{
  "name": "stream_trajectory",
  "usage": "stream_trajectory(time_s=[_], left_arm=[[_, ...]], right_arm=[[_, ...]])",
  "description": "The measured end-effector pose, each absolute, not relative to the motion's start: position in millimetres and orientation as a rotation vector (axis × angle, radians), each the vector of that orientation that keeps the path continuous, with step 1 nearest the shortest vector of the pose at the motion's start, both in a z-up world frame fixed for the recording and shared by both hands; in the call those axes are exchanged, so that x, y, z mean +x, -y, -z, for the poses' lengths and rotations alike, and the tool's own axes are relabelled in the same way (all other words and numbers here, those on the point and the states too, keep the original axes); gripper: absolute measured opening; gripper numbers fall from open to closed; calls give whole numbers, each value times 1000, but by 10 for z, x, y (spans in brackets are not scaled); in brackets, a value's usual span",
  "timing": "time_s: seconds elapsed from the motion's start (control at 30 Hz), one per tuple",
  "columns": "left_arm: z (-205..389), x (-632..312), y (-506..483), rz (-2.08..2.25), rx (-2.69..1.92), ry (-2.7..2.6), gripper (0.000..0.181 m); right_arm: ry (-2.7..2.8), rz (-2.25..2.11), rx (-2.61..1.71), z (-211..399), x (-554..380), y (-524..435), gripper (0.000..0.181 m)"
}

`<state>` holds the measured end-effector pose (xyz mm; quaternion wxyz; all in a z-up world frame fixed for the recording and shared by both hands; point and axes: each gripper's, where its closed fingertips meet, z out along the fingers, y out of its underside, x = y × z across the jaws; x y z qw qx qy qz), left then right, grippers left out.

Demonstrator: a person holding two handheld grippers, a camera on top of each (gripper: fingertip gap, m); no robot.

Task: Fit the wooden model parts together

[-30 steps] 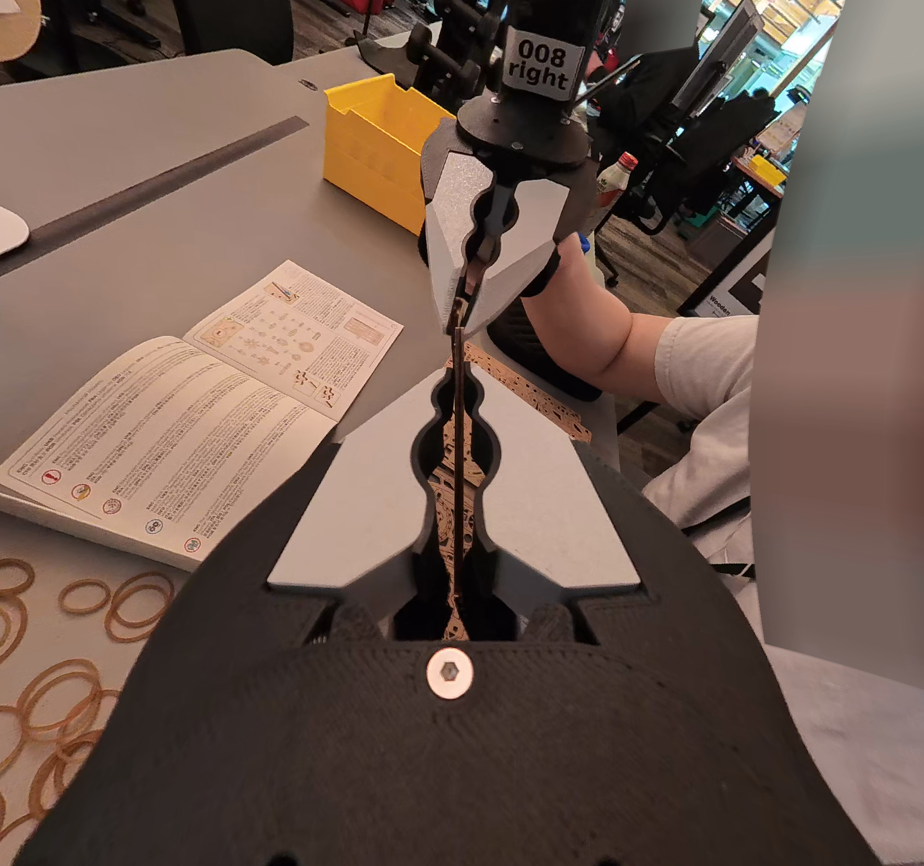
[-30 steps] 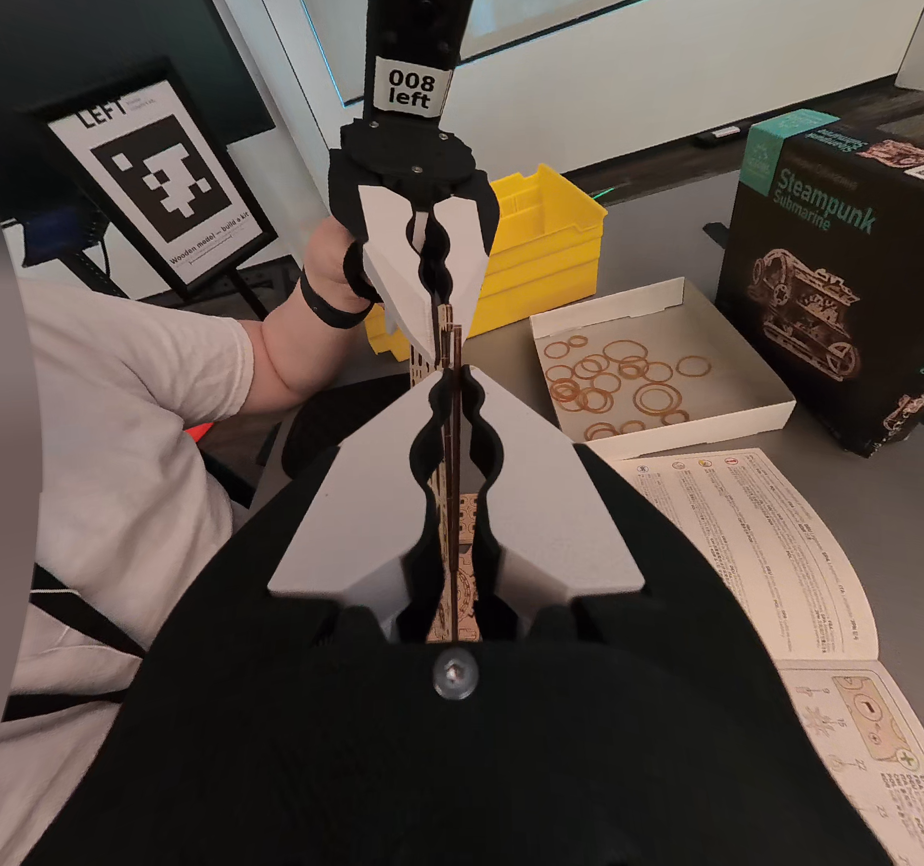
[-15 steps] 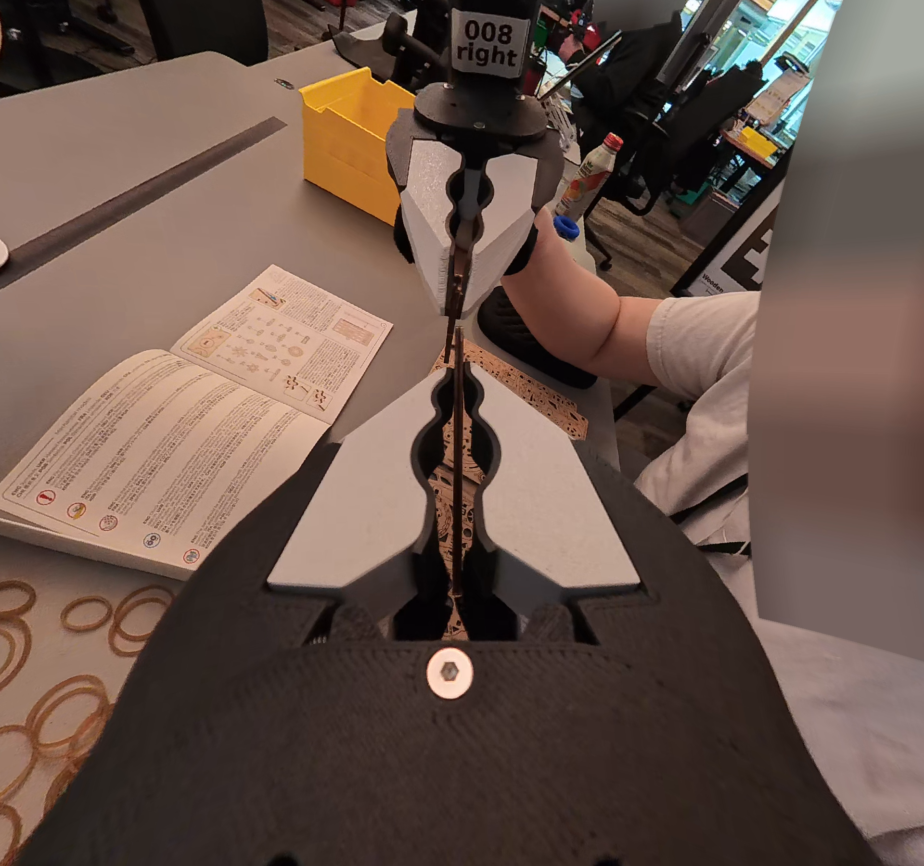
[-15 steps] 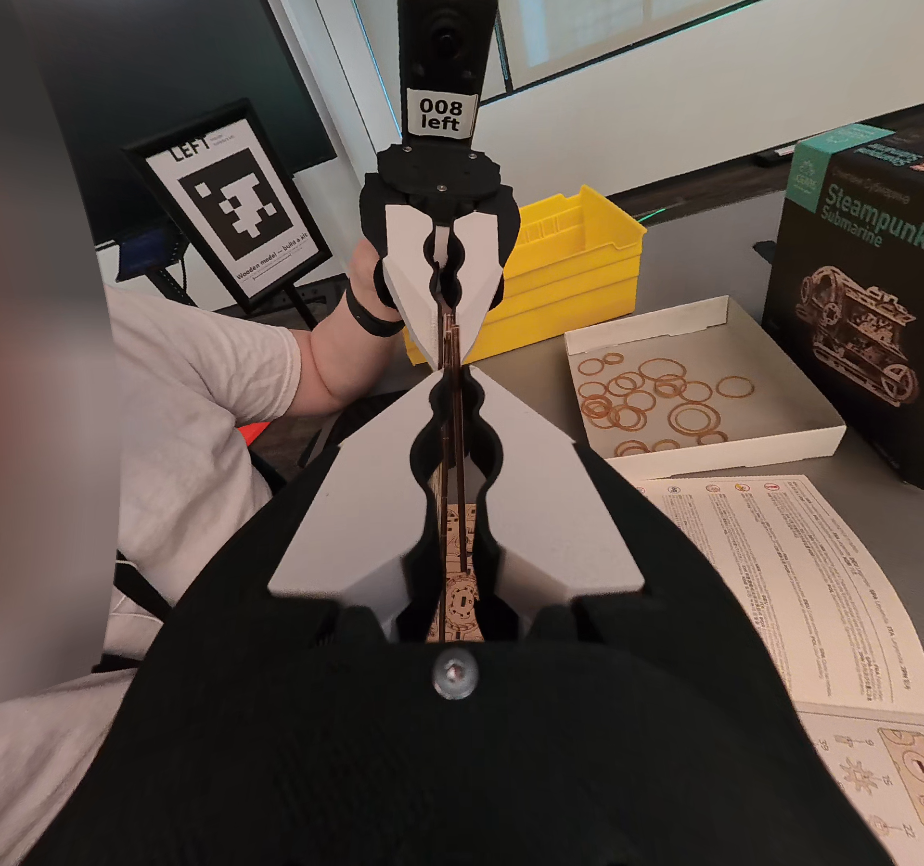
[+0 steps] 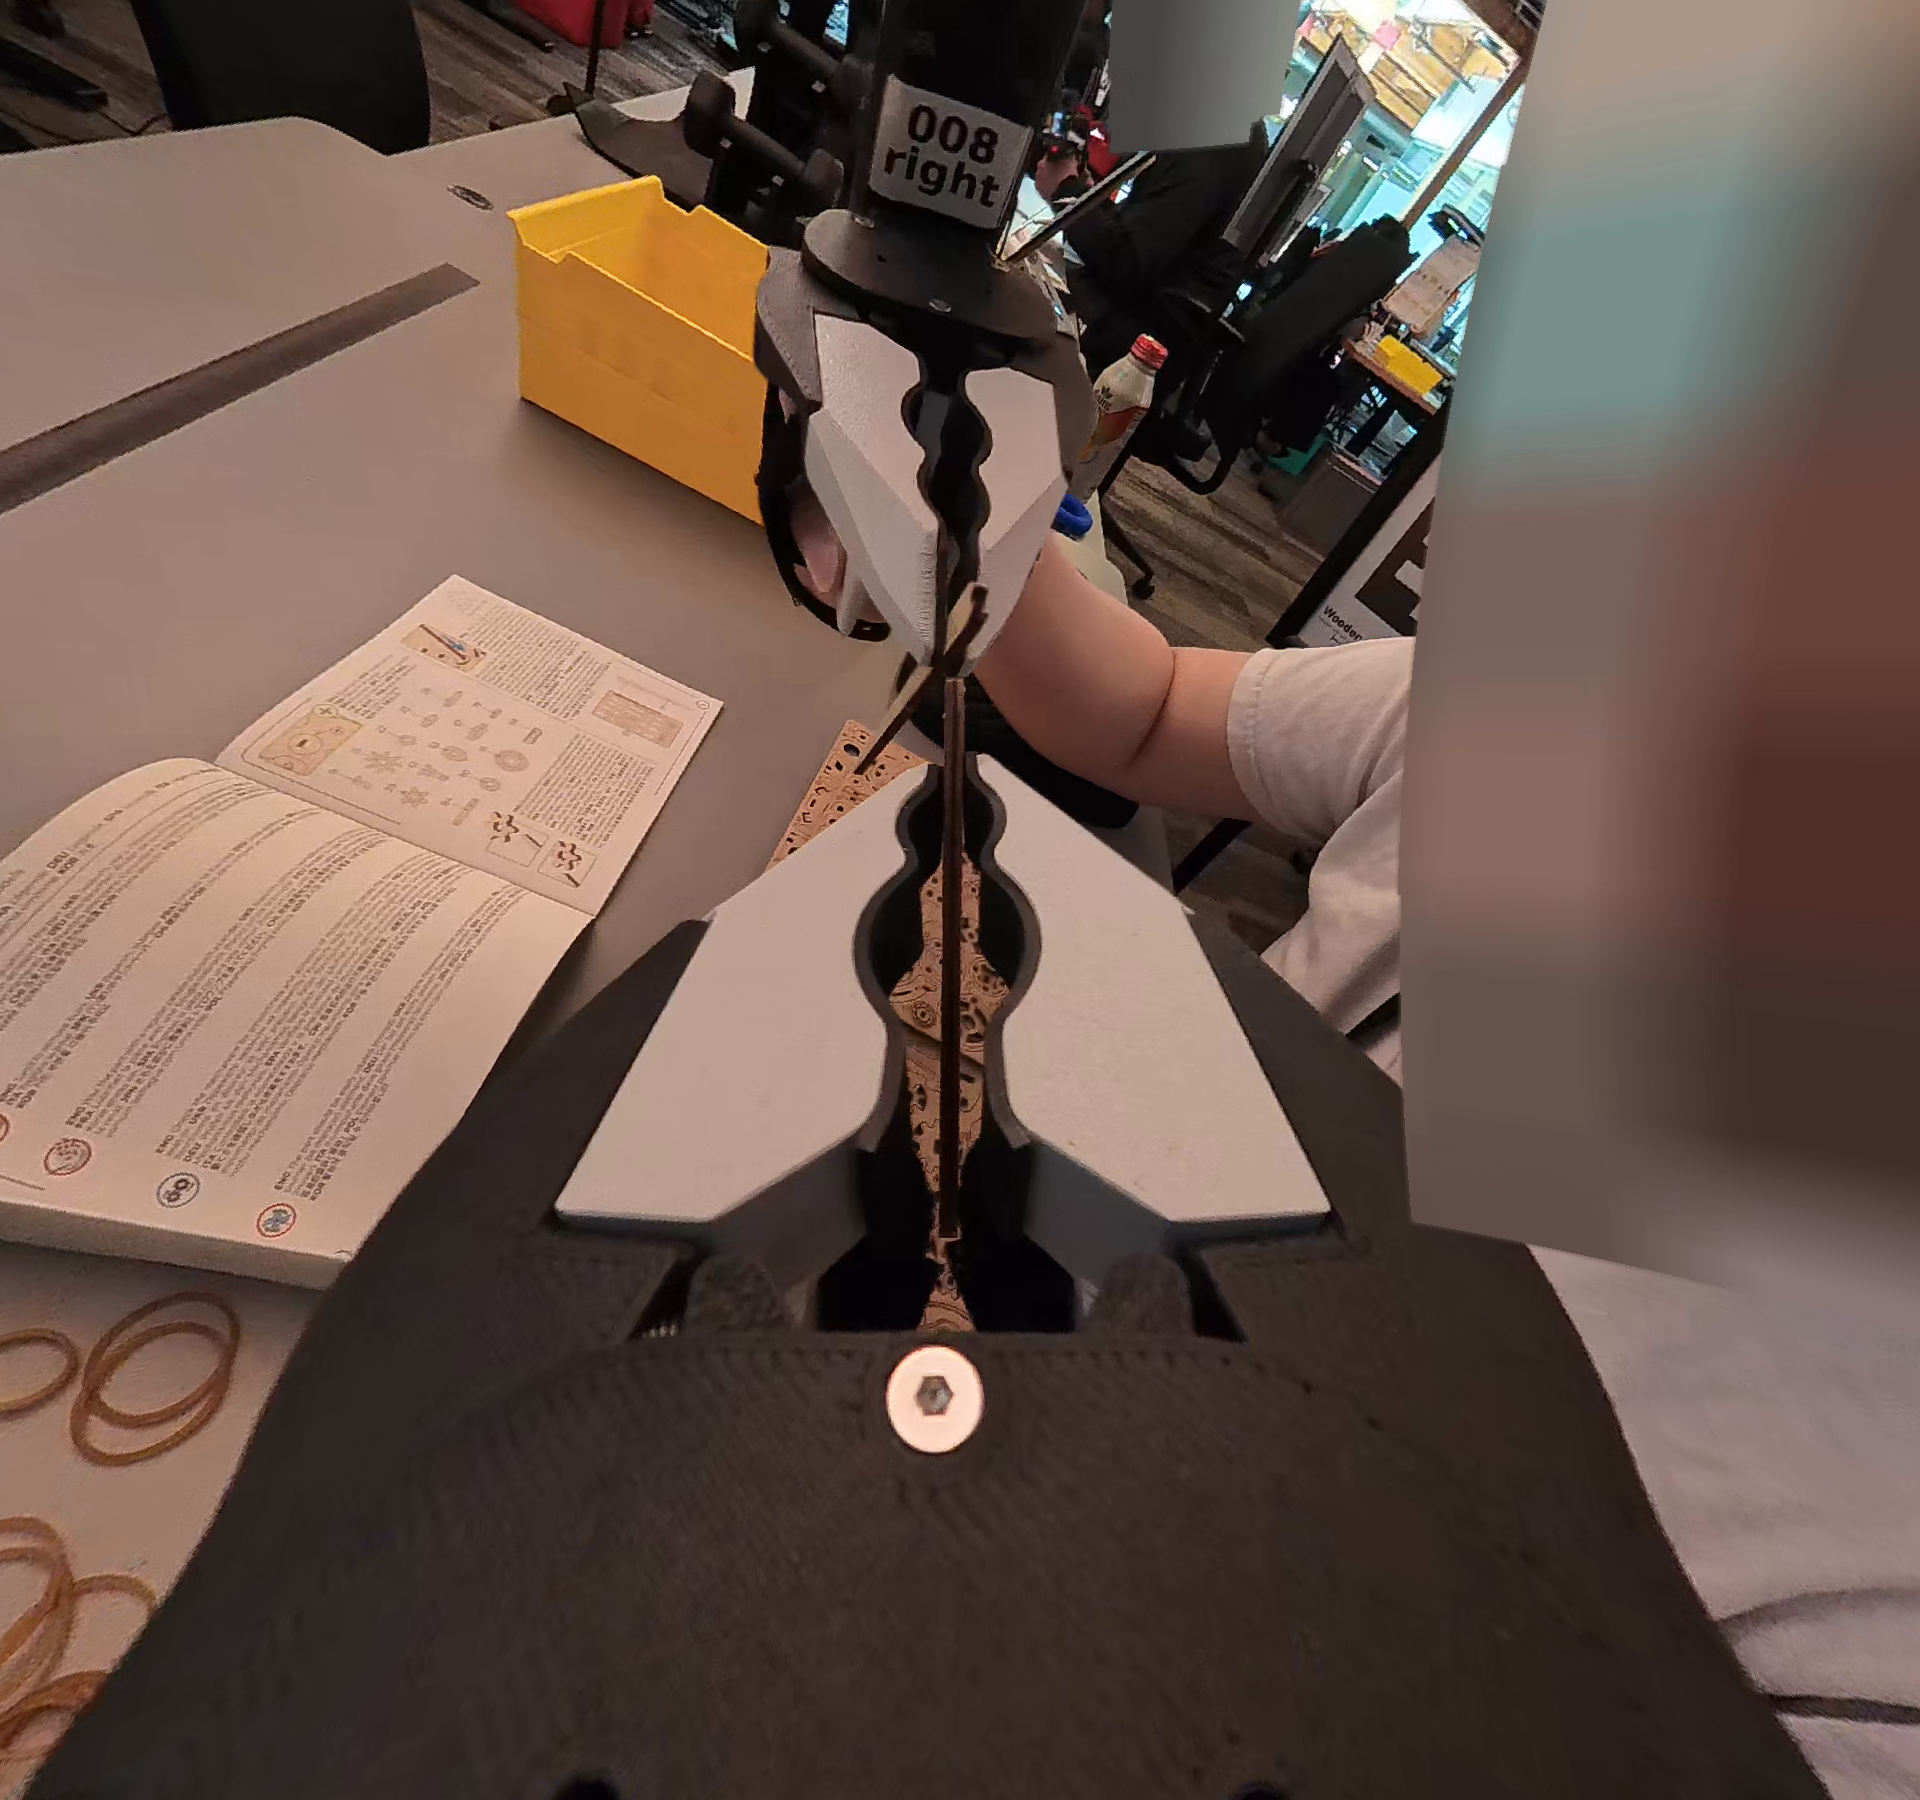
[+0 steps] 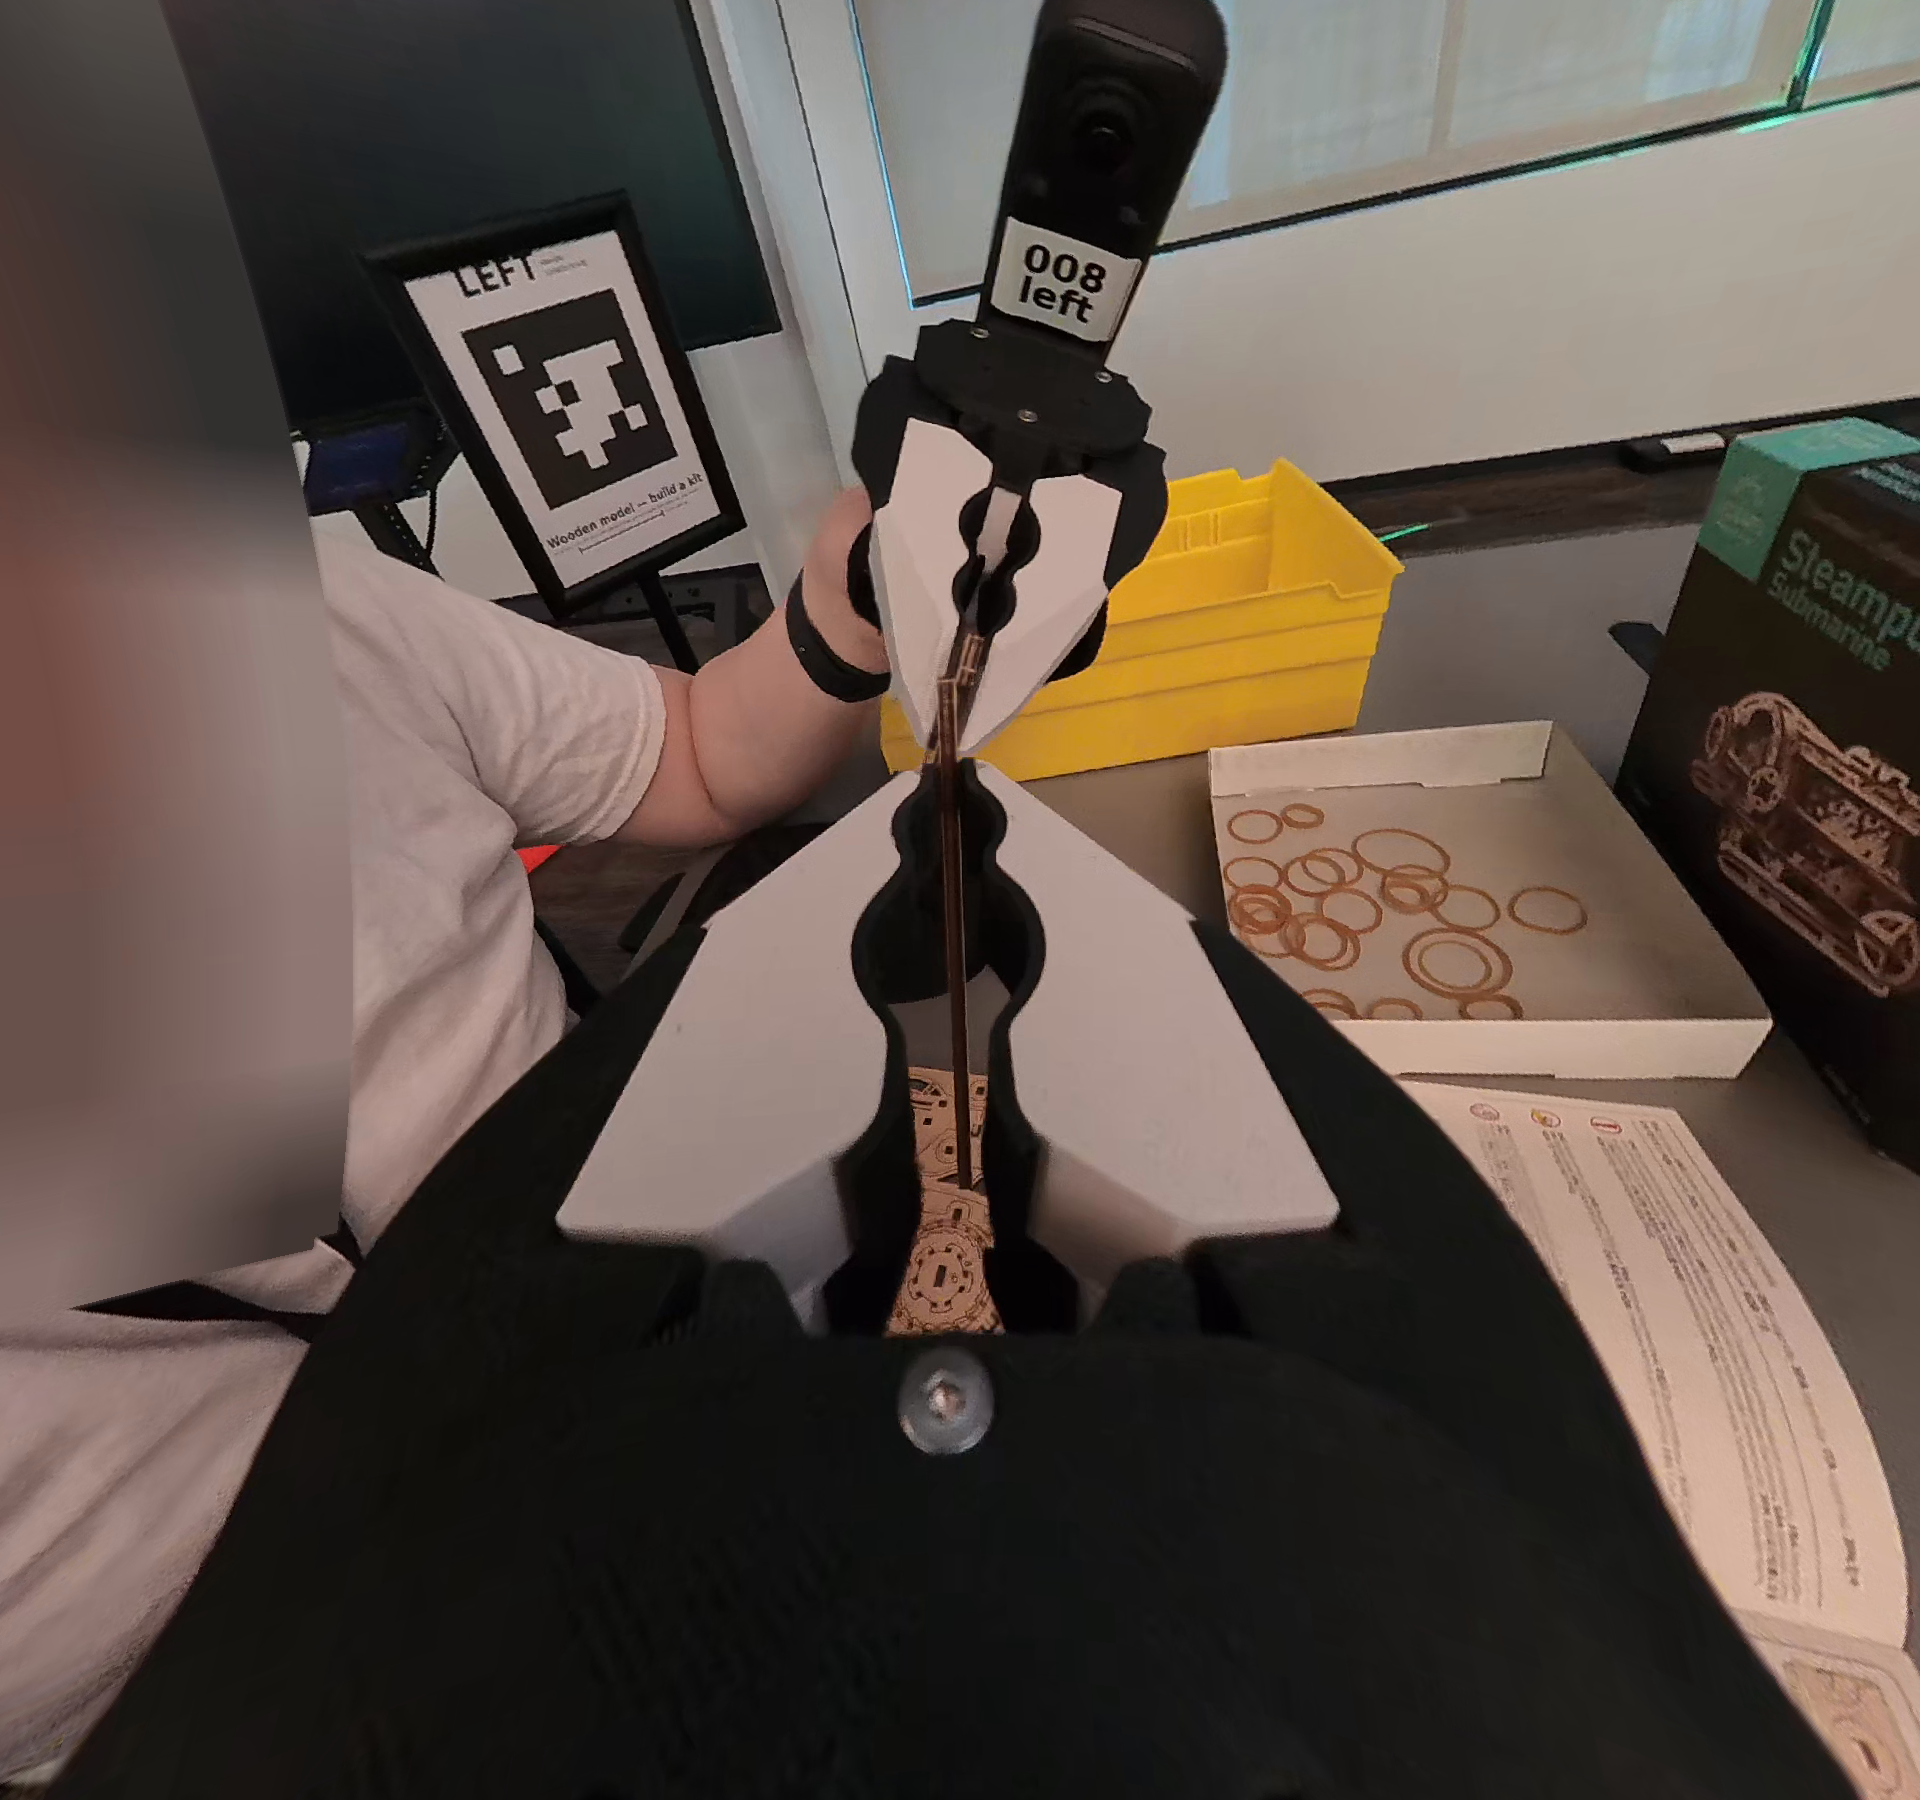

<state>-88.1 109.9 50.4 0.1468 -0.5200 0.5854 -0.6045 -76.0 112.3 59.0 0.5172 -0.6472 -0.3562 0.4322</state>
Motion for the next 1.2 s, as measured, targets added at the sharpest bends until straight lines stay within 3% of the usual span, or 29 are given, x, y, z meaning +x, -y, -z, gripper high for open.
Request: stream_trajectory(time_s=[0.5,0.7,0.87,1.2], left_arm=[[-489,-944,-1036,1718,-1493,-1752,1],[-386,-1234,-1043,1532,-1553,-1923,0],[-380,-1382,-1562,1188,-1672,-1760,0],[-185,-1546,-1901,1106,-1890,-1664,1]], right_arm=[[937,-979,-1542,-545,-806,-1076,1],[895,-862,-1826,-256,-552,-1195,2],[842,-868,-2004,-15,-409,-1229,2],[827,-903,-2179,386,-441,-1265,2]])
